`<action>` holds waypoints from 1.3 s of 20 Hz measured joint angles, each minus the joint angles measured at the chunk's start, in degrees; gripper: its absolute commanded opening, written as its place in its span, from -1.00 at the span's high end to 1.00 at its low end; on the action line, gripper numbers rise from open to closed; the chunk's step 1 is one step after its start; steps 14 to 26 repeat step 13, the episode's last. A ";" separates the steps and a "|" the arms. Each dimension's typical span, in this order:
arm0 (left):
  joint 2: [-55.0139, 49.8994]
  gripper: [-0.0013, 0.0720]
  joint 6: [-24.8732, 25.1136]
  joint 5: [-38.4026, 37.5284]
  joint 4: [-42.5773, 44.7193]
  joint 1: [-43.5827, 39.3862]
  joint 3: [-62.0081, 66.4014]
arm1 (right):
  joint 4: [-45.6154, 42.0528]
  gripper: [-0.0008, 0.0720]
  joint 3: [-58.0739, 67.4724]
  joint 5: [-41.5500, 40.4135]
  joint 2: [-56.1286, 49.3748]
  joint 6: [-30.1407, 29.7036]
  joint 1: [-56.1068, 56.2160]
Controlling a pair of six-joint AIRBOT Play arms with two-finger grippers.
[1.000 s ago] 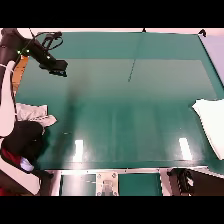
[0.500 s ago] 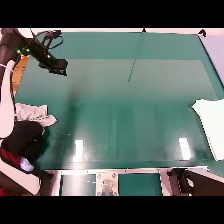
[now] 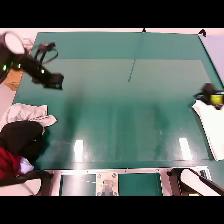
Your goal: Fold the shirts.
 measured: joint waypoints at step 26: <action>22.43 0.89 -4.46 6.99 -1.84 -0.02 -29.73 | -1.16 0.93 -13.00 -4.79 4.15 0.66 30.38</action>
